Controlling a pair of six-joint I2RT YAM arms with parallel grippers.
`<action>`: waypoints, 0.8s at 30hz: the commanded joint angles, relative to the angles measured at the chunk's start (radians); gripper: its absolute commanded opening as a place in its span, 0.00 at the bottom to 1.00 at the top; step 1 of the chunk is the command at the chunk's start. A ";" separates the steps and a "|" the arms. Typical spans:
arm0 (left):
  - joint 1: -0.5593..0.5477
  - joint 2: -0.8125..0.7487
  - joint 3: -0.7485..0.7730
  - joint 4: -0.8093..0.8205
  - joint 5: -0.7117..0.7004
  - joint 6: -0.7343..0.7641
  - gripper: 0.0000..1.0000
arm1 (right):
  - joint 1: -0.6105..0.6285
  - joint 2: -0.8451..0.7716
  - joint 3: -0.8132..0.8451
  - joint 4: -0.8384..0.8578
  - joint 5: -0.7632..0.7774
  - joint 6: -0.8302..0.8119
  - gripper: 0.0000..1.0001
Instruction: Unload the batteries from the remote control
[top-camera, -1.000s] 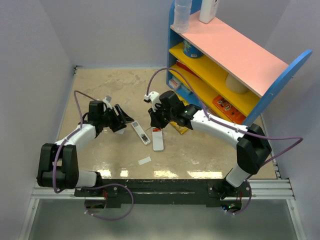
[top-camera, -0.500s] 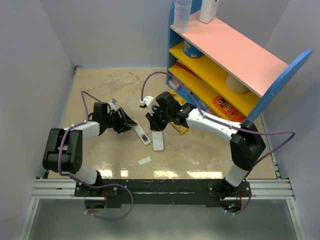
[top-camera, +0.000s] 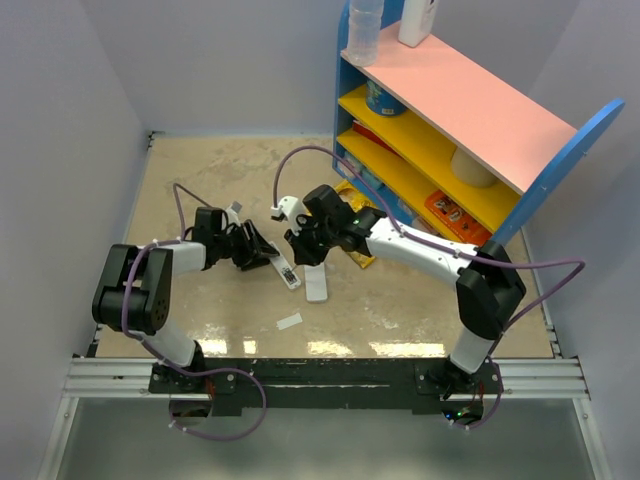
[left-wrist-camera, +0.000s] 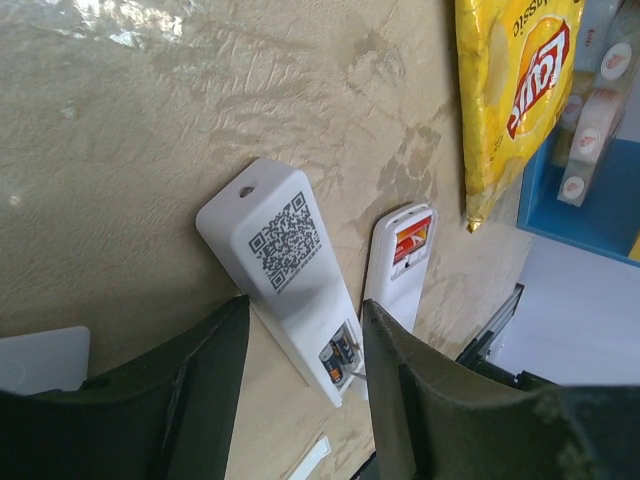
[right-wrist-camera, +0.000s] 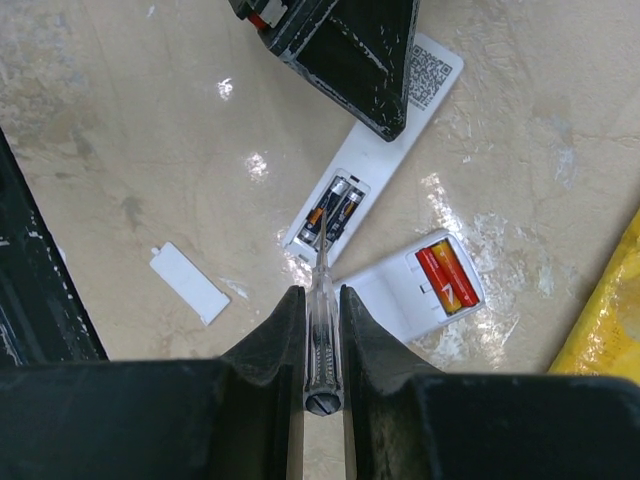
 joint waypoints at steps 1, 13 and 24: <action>-0.010 0.015 0.013 0.052 0.029 -0.001 0.53 | 0.006 0.024 0.050 -0.016 0.014 -0.014 0.00; -0.018 0.024 0.008 0.060 0.033 -0.007 0.49 | 0.053 0.111 0.151 -0.070 0.103 -0.027 0.00; -0.032 0.035 0.008 0.056 0.039 -0.011 0.44 | 0.130 0.228 0.284 -0.155 0.205 -0.052 0.00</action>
